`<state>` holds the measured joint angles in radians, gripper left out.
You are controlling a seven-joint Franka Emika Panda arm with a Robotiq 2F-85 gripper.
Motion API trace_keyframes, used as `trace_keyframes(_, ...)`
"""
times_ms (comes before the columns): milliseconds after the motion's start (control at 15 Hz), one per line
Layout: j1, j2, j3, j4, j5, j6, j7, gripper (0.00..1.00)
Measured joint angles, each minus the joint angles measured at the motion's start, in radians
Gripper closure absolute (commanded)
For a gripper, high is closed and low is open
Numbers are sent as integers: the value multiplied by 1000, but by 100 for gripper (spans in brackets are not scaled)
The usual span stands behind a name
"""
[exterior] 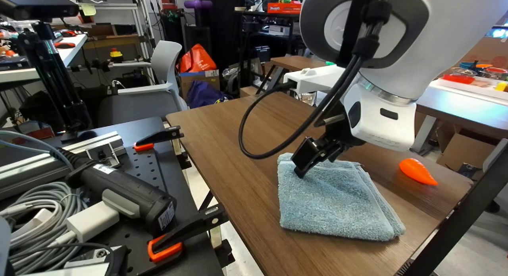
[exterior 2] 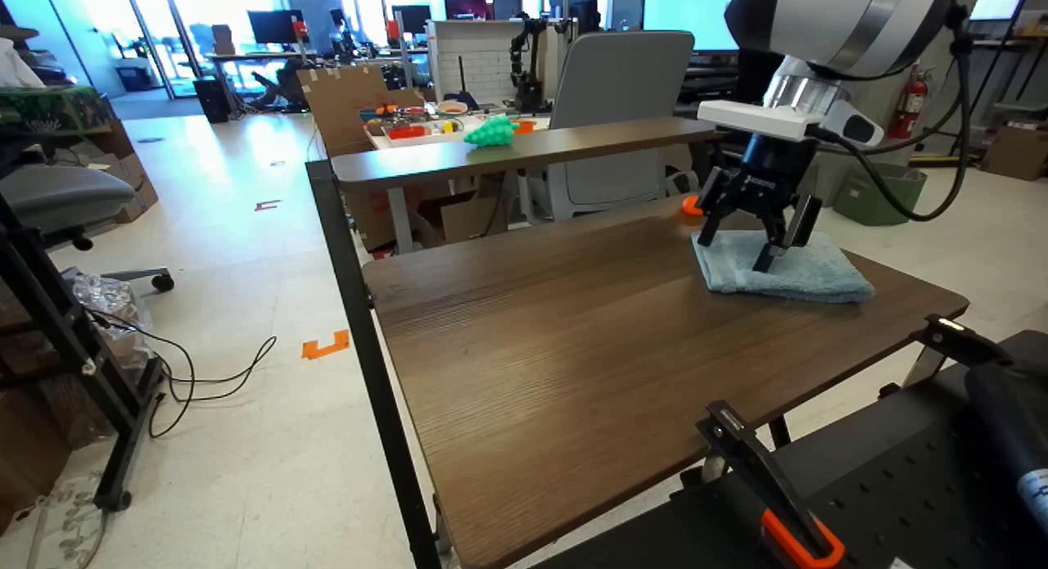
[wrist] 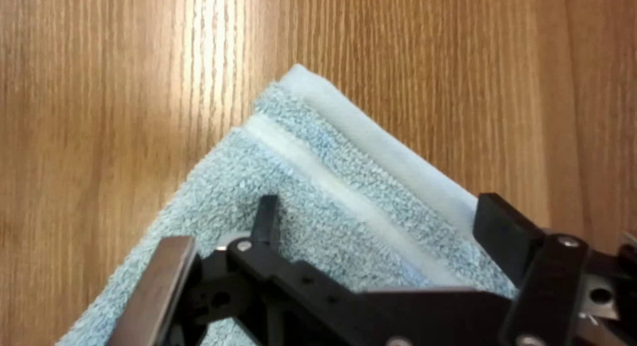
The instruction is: Clean up on the table
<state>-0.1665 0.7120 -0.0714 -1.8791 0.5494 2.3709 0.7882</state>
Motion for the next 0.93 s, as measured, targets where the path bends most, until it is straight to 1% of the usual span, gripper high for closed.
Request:
trace_keyframes(67,0,16,2,21,0,-27,0,0)
trace_keyframes(267,0,30,-3,45,-11,-180,0,0)
trace_keyframes(400,0,29,-4,43,-11,-193,-5,0)
trace_keyframes(533,0,11,-6,16,-10,-169,-41,0)
trace_keyframes(667,0,-41,-7,-58,3,-94,-105,0)
trace_keyframes(800,-4,-124,-6,-158,50,-15,-191,0)
trace_keyframes(933,-15,-226,-3,-264,136,32,-295,0)
